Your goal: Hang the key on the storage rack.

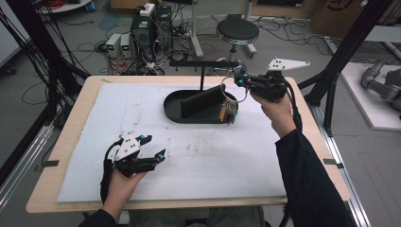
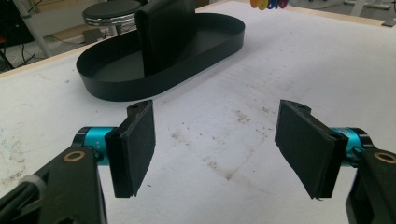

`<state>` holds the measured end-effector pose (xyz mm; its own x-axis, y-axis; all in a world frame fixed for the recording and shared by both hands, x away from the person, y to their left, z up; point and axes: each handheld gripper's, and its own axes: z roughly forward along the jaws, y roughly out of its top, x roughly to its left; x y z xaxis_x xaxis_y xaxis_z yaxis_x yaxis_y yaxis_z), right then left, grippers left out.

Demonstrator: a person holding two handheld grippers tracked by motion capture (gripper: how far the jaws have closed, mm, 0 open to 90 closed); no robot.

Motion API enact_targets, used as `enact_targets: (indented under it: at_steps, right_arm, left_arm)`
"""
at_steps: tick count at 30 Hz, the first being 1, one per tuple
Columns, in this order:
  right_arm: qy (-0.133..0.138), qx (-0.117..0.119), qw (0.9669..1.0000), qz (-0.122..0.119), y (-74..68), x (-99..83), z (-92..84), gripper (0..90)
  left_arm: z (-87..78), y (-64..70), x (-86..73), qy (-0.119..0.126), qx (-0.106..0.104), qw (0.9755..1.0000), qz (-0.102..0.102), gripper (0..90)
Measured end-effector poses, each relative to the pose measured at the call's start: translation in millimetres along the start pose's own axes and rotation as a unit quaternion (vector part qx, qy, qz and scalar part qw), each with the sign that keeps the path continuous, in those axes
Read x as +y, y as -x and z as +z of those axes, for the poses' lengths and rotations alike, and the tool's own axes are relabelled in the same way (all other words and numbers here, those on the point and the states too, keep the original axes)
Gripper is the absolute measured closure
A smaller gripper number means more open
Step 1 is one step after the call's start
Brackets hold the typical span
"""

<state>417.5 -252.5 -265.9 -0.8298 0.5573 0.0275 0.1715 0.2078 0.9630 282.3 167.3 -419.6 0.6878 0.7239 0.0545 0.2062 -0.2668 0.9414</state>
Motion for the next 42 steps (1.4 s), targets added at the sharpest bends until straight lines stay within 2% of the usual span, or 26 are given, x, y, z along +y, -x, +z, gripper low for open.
enact_targets:
  at_steps: [8,12,19,24,31,38,42]
  right_arm:
    - [-0.006,-0.023,0.9996,0.013,14.2,0.1,16.5,87.8]
    - [-0.019,-0.039,0.999,0.013,20.8,1.2,26.3,87.9]
    - [-0.021,-0.059,0.9979,0.019,32.9,2.2,39.8,87.8]
    - [-0.034,-0.079,0.9958,0.033,44.1,-3.9,47.7,87.9]
    - [-0.039,-0.099,0.9933,0.046,55.5,-8.9,54.6,87.8]
    - [-0.051,-0.12,0.99,0.055,64.1,-13.9,59.5,87.8]
    - [-0.048,-0.127,0.989,0.059,66.6,-15.9,62.2,87.8]
  left_arm:
    - [-1.4,-0.8,-0.5,0.001,-0.003,1.0,0.003,29.1]
    - [-2.0,-1.4,-1.3,-0.001,-0.003,1.0,0.001,29.1]
    - [-3.1,-0.2,-1.2,0.003,-0.005,1.0,0.002,29.1]
    - [-3.8,-1.0,-1.7,0.004,-0.005,1.0,0.001,29.1]
    - [-4.3,-2.6,-2.4,0.004,-0.004,1.0,0.0,29.1]
    - [-4.2,-2.8,-2.9,0.003,-0.005,1.0,-0.001,29.1]
    - [-4.3,-2.6,-2.8,0.003,-0.006,1.0,0.0,29.1]
